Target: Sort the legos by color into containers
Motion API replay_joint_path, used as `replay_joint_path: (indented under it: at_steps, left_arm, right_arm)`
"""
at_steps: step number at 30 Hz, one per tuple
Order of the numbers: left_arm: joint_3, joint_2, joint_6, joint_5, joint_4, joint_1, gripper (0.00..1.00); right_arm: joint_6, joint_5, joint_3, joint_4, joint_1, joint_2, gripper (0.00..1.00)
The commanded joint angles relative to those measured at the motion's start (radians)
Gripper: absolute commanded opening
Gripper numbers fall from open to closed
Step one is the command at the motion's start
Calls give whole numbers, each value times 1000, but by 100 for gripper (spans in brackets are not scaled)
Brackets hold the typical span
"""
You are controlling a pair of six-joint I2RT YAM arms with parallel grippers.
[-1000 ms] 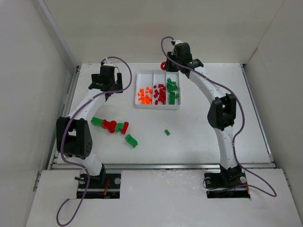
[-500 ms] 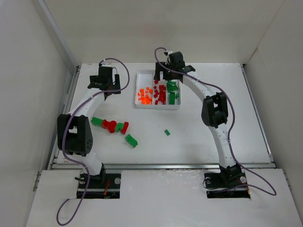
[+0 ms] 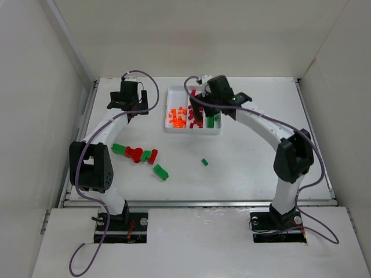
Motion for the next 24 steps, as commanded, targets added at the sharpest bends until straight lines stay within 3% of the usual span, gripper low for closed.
replay_joint_path:
  at_steps: [1,7,18,21,22,24]
  left_arm:
    - [-14,-93,0,-15,21,5,100]
    - [-34,-135,0,4,30,5,100]
    - [-116,-228,9,46,71,5,100]
    - [-126,-253,9,55,80,5,100]
    - [-137,-262,9,64,80,5,100]
    - [-137,-271,19,64,80,5,100]
  right_arm:
    - [-99,92,-214,-87,133,-97,100]
    - [34,104,-510,-41,212,-199,99]
    - [105,116,-584,71,293,-110,87]
    - [114,126,-584,71,293,-78,73]
    - [114,126,-584,71,293,-69,57]
    - [114,126,-594,71,293,-79,38]
